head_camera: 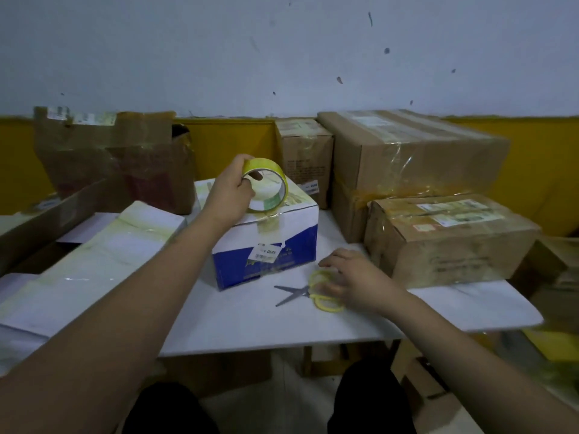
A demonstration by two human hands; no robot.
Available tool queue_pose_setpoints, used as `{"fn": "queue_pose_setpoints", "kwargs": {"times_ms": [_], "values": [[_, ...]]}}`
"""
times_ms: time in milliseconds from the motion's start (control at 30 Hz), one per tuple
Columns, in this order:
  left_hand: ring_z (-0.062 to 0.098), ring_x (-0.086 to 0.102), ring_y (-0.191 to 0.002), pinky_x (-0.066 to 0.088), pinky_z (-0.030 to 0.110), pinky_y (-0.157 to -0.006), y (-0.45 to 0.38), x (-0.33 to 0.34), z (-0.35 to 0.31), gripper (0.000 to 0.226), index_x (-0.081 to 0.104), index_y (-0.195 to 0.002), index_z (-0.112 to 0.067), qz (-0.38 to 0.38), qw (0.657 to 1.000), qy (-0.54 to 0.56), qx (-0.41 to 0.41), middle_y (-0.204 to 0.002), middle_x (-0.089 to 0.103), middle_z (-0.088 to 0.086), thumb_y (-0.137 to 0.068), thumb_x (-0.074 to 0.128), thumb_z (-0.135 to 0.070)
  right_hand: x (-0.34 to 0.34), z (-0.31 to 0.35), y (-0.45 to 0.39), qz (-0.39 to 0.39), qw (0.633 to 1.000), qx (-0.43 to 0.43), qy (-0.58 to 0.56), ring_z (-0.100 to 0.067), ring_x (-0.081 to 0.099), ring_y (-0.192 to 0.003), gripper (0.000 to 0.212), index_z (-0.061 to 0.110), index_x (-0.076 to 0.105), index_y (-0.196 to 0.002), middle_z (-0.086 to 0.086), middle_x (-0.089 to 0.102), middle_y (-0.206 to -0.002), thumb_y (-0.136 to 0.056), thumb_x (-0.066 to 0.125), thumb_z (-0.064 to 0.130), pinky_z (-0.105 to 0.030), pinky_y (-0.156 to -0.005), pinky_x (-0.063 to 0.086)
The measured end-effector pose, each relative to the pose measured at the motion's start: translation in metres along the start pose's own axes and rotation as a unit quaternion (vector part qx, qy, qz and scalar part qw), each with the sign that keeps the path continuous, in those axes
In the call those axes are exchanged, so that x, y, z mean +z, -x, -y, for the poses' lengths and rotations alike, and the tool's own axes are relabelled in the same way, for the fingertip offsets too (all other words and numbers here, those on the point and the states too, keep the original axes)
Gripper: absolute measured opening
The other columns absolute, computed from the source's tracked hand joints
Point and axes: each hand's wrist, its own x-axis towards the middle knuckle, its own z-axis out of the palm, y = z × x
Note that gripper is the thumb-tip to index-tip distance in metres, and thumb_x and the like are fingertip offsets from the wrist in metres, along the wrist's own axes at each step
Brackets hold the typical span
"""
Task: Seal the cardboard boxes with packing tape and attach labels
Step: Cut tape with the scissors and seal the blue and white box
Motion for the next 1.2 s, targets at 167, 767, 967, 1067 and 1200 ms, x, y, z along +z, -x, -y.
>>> {"fn": "queue_pose_setpoints", "kwargs": {"times_ms": [167,767,967,1067,1200], "values": [[0.017,0.058,-0.081,0.049,0.039,-0.085,-0.004,-0.008,-0.007,0.036,0.053,-0.123,-0.024,0.056,0.994,0.073,-0.062,-0.109,0.064,0.007,-0.087,0.048,-0.024,-0.004,0.002,0.011,0.065,0.996,-0.026,0.047,-0.017,0.049,-0.116,0.053,0.021,0.056,-0.136,0.002,0.051,-0.131,-0.092,0.063,0.049,-0.031,-0.098,0.044],[0.026,0.066,-0.090,0.060,0.039,-0.077,-0.098,-0.028,-0.065,0.034,0.071,-0.112,-0.009,0.330,0.914,-0.117,-0.206,-0.107,0.068,0.015,-0.100,0.049,-0.032,-0.082,0.041,0.013,0.094,0.801,0.149,-0.572,-0.007,0.031,-0.055,0.074,0.002,0.072,-0.109,0.000,0.055,-0.075,-0.080,0.058,0.069,-0.019,-0.049,0.026],[0.018,0.068,-0.082,0.058,0.031,-0.068,-0.112,0.007,-0.080,0.057,0.070,-0.110,-0.015,0.441,0.827,-0.260,-0.232,-0.099,0.071,0.007,-0.088,0.057,-0.066,-0.068,0.050,0.004,0.138,0.747,0.151,-0.632,-0.008,0.027,-0.054,0.069,0.009,0.072,-0.101,0.001,0.054,-0.073,-0.085,0.048,0.071,-0.017,-0.047,0.020],[0.019,0.066,-0.064,0.057,0.028,-0.058,-0.116,0.011,-0.076,0.038,0.073,-0.088,-0.008,0.456,0.801,-0.262,-0.285,-0.087,0.071,0.011,-0.096,0.062,-0.044,-0.066,0.047,0.005,0.159,0.732,0.155,-0.644,-0.008,0.027,-0.054,0.075,0.007,0.073,-0.104,0.000,0.053,-0.075,-0.084,0.047,0.074,-0.017,-0.046,0.022],[0.017,0.063,-0.055,0.054,0.024,-0.049,-0.112,0.010,-0.067,0.045,0.073,-0.073,-0.005,0.444,0.799,-0.232,-0.333,-0.076,0.069,0.011,-0.098,0.057,-0.038,-0.066,0.051,0.000,0.175,0.724,0.153,-0.649,-0.010,0.027,-0.057,0.079,0.005,0.073,-0.106,-0.003,0.053,-0.078,-0.086,0.042,0.076,-0.018,-0.047,0.023]]}}
